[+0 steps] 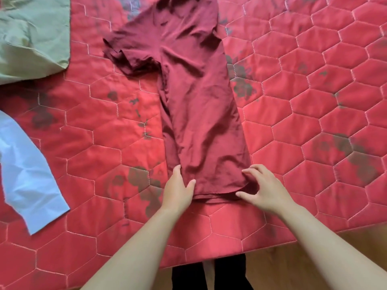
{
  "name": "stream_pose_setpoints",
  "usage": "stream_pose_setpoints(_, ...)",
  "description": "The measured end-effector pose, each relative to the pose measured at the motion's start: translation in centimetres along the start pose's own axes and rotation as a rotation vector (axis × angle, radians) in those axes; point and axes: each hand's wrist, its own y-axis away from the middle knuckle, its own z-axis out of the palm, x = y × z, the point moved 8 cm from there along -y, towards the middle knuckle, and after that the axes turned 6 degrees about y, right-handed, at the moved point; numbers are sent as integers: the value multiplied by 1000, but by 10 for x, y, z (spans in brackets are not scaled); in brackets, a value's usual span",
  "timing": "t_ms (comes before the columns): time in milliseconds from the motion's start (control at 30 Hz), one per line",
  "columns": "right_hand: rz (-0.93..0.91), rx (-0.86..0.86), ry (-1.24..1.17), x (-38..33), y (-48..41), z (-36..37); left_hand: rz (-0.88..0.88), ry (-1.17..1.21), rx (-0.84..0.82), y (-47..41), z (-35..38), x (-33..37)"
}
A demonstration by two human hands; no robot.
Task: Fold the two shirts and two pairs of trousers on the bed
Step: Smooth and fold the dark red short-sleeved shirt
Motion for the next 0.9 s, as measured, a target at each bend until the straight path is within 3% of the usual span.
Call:
stream_pose_setpoints(200,4,129,-51,-3,-2,-1,125,156,67,14,-20,9)
stream_pose_setpoints(300,-20,127,-10,-11,12,0,57,166,107,29,-32,-5)
stream_pose_setpoints(467,-29,86,22,-19,15,1,-23,-23,31,24,-36,-22)
stream_pose_setpoints(600,15,243,-11,-16,16,-11,-114,111,56,-7,-43,-14)
stream_pose_setpoints(767,121,393,-86,11,39,-14,-73,0,113,-10,-48,-13)
stream_pose_setpoints(900,-39,334,27,4,42,-10,-118,55,155,1,-47,-21)
